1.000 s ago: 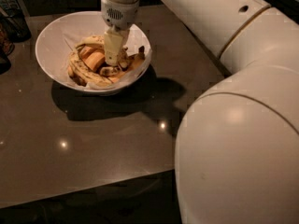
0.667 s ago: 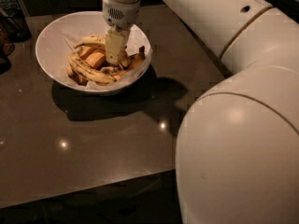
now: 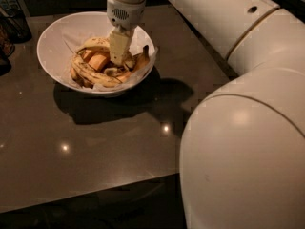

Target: Pick banana from white bowl

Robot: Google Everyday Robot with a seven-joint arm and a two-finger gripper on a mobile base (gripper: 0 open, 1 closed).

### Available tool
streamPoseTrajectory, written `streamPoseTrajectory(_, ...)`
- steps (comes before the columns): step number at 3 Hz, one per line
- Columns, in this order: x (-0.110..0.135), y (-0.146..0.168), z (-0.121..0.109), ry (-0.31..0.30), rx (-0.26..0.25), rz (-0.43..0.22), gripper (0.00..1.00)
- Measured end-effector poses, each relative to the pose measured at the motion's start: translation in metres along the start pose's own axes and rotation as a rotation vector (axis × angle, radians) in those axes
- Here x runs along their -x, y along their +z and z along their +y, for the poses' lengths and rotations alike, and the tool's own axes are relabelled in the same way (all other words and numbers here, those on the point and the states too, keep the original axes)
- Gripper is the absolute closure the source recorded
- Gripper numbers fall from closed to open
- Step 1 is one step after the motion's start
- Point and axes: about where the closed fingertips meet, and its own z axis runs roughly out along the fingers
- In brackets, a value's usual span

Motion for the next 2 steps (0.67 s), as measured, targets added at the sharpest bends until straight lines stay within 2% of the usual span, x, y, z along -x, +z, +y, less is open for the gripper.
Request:
streamPoseTrajectory(1,0.004,0.001,-0.002,-0.006,-0.009,-0.015,1.00)
streamPoseTrajectory(2,-0.001,-0.026,0.005,-0.050,-0.072,-0.041,1.00)
